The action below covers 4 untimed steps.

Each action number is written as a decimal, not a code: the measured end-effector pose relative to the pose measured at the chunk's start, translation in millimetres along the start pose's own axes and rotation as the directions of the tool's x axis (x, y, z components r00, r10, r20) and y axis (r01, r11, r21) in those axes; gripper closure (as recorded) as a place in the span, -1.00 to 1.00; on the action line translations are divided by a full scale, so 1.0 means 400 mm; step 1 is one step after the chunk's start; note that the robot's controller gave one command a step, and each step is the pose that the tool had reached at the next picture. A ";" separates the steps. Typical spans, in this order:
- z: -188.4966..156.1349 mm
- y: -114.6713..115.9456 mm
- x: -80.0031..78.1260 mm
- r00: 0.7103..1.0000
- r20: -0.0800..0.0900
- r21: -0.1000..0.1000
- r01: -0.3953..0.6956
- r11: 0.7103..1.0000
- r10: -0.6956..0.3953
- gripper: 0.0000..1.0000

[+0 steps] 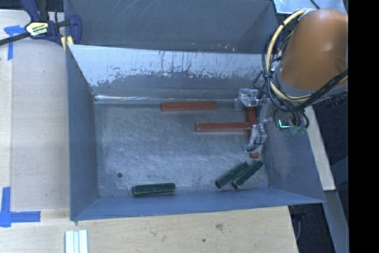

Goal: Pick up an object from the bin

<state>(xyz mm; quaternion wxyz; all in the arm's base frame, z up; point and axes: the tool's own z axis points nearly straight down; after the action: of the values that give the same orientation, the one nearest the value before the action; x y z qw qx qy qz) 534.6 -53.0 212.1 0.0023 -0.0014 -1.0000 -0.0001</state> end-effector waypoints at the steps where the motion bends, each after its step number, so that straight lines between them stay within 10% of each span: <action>1: 0.357 0.007 0.017 0.992 0.015 -0.001 -0.122 0.993 0.122 -1.00; 2: 0.352 0.081 -0.156 0.989 0.009 -0.001 -0.147 0.989 0.147 -1.00; 3: 0.348 0.124 -0.210 0.969 0.006 0.000 -0.249 0.969 0.249 -1.00; 4: 0.339 0.124 -0.218 0.969 0.019 -0.003 -0.248 0.969 0.248 1.00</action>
Offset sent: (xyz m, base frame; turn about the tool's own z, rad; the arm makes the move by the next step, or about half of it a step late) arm -0.0092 0.0035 -0.1421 0.1201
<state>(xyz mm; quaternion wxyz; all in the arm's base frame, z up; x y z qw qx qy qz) 621.4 -3.8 76.2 -0.0075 -0.1263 -0.9920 -0.0002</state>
